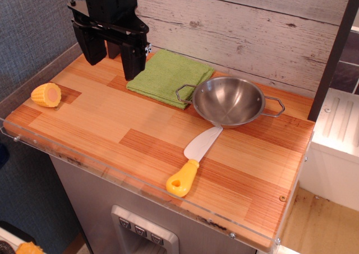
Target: Take the yellow knife and put it on the green cloth.
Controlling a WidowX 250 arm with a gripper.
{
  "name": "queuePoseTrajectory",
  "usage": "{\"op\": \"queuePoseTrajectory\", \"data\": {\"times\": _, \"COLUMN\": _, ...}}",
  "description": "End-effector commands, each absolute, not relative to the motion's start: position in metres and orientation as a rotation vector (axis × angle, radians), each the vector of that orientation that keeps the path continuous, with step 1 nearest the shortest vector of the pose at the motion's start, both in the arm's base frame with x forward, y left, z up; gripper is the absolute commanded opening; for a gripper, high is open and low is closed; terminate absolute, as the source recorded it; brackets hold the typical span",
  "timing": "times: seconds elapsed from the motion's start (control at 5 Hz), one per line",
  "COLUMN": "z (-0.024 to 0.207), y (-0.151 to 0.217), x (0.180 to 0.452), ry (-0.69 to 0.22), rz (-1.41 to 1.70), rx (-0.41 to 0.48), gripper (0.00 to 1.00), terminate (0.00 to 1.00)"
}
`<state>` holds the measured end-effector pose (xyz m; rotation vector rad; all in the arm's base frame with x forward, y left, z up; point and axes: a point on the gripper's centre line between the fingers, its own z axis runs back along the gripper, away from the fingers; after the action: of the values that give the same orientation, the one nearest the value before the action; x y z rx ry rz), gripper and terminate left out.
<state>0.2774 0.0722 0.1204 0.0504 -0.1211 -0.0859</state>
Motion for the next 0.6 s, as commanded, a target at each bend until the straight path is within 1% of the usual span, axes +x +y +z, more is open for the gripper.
{"op": "queuePoseTrajectory", "data": {"times": 0.0, "z": 0.120, "y": 0.072, "x": 0.277, "ry": -0.121, "rz": -0.086, "rx": 0.050, "gripper": 1.00, "terminate": 0.00}}
{"op": "queuePoseTrajectory", "data": {"times": 0.2, "z": 0.110, "y": 0.039, "x": 0.289, "ry": -0.199, "rz": -0.113, "rx": 0.019, "gripper": 1.00, "terminate": 0.00}}
{"op": "queuePoseTrajectory", "data": {"times": 0.4, "z": 0.097, "y": -0.001, "x": 0.287, "ry": -0.222, "rz": -0.202, "rx": 0.019, "gripper": 1.00, "terminate": 0.00}}
